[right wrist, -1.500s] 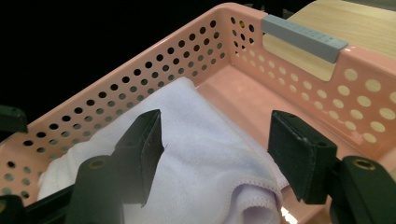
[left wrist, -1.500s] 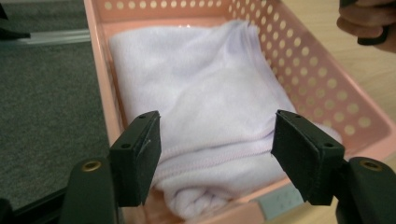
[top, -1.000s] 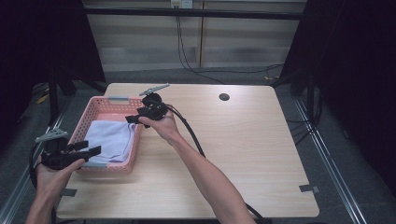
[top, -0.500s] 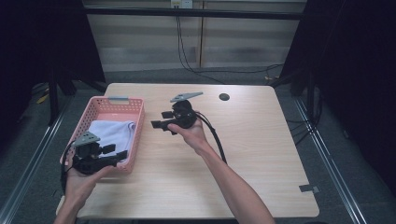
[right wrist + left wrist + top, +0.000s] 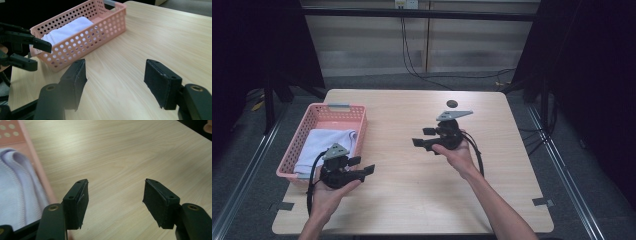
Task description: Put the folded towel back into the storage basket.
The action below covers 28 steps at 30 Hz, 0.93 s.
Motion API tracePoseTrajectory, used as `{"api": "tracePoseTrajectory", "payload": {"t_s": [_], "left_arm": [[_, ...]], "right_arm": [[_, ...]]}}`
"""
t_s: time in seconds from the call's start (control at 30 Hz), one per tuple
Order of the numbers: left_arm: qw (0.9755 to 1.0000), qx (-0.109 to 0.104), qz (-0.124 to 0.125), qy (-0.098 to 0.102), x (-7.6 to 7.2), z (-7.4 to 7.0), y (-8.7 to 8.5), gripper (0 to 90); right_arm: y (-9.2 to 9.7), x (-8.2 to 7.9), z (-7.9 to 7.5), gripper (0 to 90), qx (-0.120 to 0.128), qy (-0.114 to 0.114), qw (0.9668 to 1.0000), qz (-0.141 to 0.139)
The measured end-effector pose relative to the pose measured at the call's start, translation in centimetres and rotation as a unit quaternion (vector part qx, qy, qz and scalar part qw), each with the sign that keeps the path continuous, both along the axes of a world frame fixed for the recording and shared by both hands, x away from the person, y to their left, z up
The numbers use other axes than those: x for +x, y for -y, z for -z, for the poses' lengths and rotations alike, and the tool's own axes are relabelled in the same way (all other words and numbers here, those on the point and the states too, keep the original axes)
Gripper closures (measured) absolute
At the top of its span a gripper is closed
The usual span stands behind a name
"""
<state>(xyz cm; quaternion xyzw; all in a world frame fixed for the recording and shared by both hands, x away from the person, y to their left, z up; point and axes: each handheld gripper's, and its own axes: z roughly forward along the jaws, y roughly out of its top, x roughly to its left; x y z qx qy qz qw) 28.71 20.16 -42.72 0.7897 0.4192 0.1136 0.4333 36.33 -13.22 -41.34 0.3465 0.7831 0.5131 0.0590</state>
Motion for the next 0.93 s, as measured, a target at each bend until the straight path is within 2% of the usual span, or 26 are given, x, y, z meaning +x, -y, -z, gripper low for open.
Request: {"api": "tracePoseTrajectory", "payload": {"t_s": [0.07, 0.23, 0.27, 0.33, 0.43, 0.47, 0.53, 0.57, 0.63, 0.67, 0.7, 0.8, 0.87, 0.93], "left_arm": [[1.0, -0.001, 0.004, -0.003, 0.1, 0.1, 0.7, 36.7], [0.9994, 0.019, 0.028, -0.004, -0.4, 0.4, 2.4, 32.0], [0.9995, 0.014, 0.029, -0.008, -0.4, 0.6, 2.7, 31.2], [0.9989, 0.022, 0.038, -0.015, -0.6, 0.9, 3.1, 29.6], [0.9987, 0.018, 0.036, -0.03, -1.2, 1.8, 3.8, 27.3], [0.9987, 0.016, 0.04, -0.029, -1.4, 2.0, 4.0, 27.2], [0.9979, 0.028, 0.049, -0.031, -1.9, 2.5, 4.5, 26.9], [0.9975, 0.026, 0.055, -0.035, -2.1, 2.7, 4.7, 26.2], [0.9968, 0.028, 0.064, -0.039, -2.7, 3.1, 4.8, 26.2], [0.9966, 0.017, 0.067, -0.044, -3.0, 3.3, 4.8, 26.3], [0.9966, 0.017, 0.063, -0.051, -3.3, 3.8, 4.7, 27.6], [0.997, 0.033, 0.053, -0.047, -3.9, 4.8, 4.6, 28.9], [0.9961, 0.032, 0.055, -0.06, -3.9, 4.9, 4.4, 26.7], [0.9965, 0.03, 0.055, -0.055, -3.9, 4.8, 4.3, 26.2]], "right_arm": [[1.9, -0.9, 0.3, 33.0, 0.005, -0.001, 0.9999, 0.014], [5.1, -3.2, 0.8, 32.6, -0.011, 0.0, 0.9994, 0.033], [5.8, -3.7, 0.8, 32.5, -0.012, 0.001, 0.9993, 0.035], [6.9, -4.6, 1.1, 31.9, -0.021, 0.001, 0.9989, 0.042], [8.6, -6.1, 1.7, 31.7, -0.025, -0.004, 0.9983, 0.053], [9.1, -6.6, 1.9, 31.7, -0.025, -0.006, 0.9981, 0.056], [10.0, -7.6, 2.2, 31.8, -0.021, -0.003, 0.9977, 0.065], [10.5, -8.1, 2.5, 31.6, -0.018, -0.006, 0.9975, 0.068], [11.5, -9.2, 3.0, 31.5, -0.02, -0.007, 0.9969, 0.075], [12.0, -9.8, 3.3, 31.5, -0.015, -0.011, 0.9966, 0.08], [12.5, -10.2, 3.7, 31.2, -0.013, -0.018, 0.9965, 0.08], [13.6, -11.5, 4.2, 30.8, -0.026, -0.023, 0.9951, 0.092], [14.4, -12.1, 4.4, 29.9, -0.029, -0.016, 0.9937, 0.107], [15.0, -12.0, 4.7, 29.3, -0.039, -0.015, 0.9927, 0.114]]}}
